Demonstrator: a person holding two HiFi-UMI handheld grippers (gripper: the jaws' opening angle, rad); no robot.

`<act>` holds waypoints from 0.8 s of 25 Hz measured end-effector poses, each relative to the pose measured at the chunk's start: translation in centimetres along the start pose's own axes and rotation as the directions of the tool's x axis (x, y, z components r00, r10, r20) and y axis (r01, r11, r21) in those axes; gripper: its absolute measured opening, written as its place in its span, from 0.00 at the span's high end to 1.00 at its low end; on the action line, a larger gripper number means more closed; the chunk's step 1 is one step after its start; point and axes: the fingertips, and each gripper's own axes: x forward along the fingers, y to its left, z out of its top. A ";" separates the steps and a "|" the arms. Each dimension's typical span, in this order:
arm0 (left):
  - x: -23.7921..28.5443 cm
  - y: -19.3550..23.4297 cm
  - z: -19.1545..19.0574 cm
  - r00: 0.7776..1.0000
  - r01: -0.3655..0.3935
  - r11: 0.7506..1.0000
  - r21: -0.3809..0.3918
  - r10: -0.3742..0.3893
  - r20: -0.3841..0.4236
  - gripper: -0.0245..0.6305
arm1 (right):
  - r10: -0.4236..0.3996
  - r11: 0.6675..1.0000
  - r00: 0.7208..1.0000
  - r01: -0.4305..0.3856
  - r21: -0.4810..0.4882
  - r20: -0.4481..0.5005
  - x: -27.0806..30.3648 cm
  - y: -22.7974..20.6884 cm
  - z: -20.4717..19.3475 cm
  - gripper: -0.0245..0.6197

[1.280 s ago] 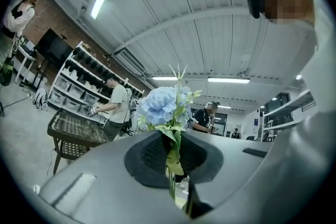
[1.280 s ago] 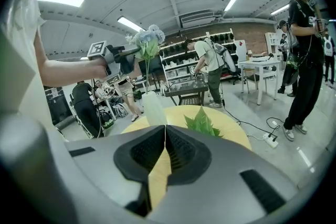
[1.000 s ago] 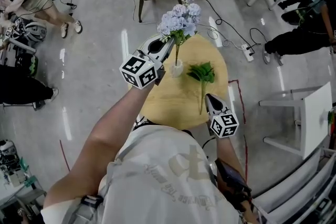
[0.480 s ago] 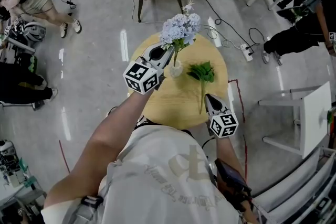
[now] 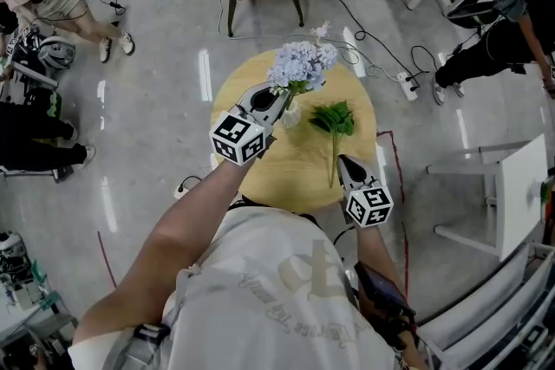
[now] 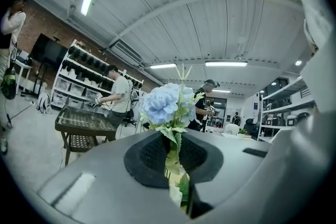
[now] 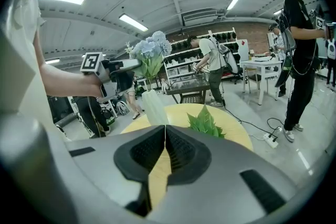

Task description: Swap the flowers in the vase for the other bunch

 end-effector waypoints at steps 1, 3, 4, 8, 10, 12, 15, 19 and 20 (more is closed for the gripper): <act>-0.1 -0.2 -0.3 1.000 0.001 1.000 -0.001 -0.001 -0.008 0.93 | 0.000 1.000 1.000 0.000 0.000 -0.001 -0.1 0.0 -0.1 0.95; -0.2 -0.5 -1.1 1.000 0.002 1.000 -0.002 -0.002 -0.023 0.93 | 0.000 1.000 1.000 0.000 0.001 -0.004 -0.2 0.0 -0.2 0.95; -0.3 -0.6 -1.4 1.000 0.001 1.000 -0.004 -0.001 -0.029 0.93 | 0.000 1.000 1.000 0.000 0.001 -0.005 -0.2 -0.1 -0.2 0.95; -0.7 -0.7 -2.2 0.999 -0.001 1.000 -0.011 0.000 -0.048 0.93 | -0.002 1.000 1.000 0.002 0.003 -0.005 -0.2 0.0 -0.3 0.95; -0.9 -0.9 -2.8 0.998 0.000 1.000 -0.013 0.000 -0.063 0.93 | -0.001 1.000 1.000 0.001 0.004 -0.004 -0.2 0.0 -0.3 0.95; -1.0 -1.0 -3.4 0.997 -0.003 1.000 -0.021 0.001 -0.076 0.93 | 0.001 1.000 1.000 -0.001 0.004 -0.004 -0.2 0.0 -0.2 0.95; -1.4 -1.0 -4.2 0.996 -0.009 0.999 -0.036 0.006 -0.090 0.93 | 0.004 1.000 1.000 -0.004 0.004 -0.003 -0.1 -0.1 -0.2 0.95; -1.7 -1.3 -4.8 0.995 -0.009 0.999 -0.044 0.005 -0.096 0.93 | 0.007 1.000 1.000 -0.007 0.004 -0.004 0.0 -0.2 -0.4 0.95; -1.8 -1.4 -4.9 0.995 -0.009 0.999 -0.044 0.004 -0.099 0.93 | 0.008 1.000 1.000 -0.008 0.002 -0.003 0.0 -0.2 -0.4 0.95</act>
